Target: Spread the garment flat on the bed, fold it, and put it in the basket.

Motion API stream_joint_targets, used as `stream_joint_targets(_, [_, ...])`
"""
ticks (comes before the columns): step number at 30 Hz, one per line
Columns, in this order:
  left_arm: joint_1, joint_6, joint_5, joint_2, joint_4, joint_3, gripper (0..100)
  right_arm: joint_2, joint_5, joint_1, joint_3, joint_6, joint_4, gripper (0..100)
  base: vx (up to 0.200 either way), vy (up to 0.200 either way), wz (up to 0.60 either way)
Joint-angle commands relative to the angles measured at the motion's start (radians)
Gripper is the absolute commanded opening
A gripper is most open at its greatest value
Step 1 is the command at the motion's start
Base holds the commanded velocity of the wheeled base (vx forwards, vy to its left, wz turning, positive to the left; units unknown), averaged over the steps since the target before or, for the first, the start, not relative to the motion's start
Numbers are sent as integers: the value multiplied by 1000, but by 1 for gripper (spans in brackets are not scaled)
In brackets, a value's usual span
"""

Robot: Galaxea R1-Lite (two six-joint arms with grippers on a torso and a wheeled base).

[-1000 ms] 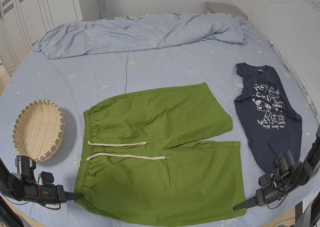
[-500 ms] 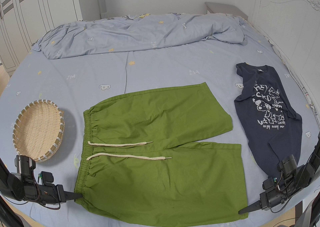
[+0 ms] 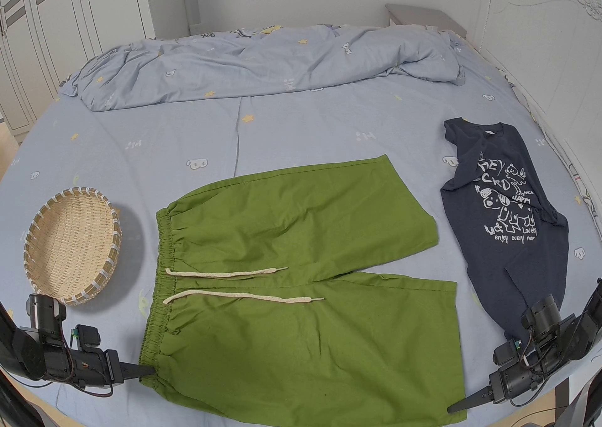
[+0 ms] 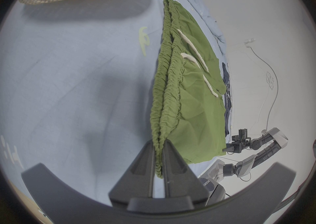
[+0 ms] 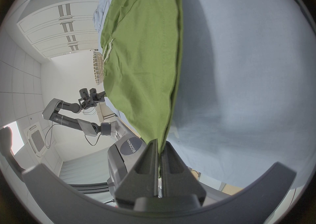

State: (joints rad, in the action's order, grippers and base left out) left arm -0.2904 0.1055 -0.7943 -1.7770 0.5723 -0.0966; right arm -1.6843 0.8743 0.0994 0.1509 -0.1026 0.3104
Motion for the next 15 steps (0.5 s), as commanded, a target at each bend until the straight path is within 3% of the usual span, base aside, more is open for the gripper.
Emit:
stream_joint_targets(1, [7, 29, -2, 73, -2, -23, 0, 138, -1, 5, 38, -22, -36, 0, 0, 0, 0])
stream_joint_targets(2, [19, 128, -2, 140, -19, -68, 0, 236, 0, 16, 159, -68, -174, 0, 0, 0, 0])
stream_joint_targets(6, [57, 264, -2, 243, -154, -184, 0, 331, -1, 23, 365, -92, -419, 0, 0, 0, 0])
stream_joint_targets(7, [59, 267, -2, 248, -163, -190, 0, 334, -1, 23, 374, -92, -429, 0, 0, 0, 0])
stream_joint_targets(9, [89, 273, -2, 314, -411, -351, 0, 376, -1, 22, 552, -100, -557, 0, 0, 0, 0])
stream_joint_targets(12, [100, 273, 0, 324, -611, -522, 0, 377, -1, 26, 719, -128, -656, 0, 0, 0, 0])
stream_joint_targets(15, [99, 273, 0, 307, -706, -647, 0, 368, -1, 29, 842, -141, -706, 0, 0, 0, 0])
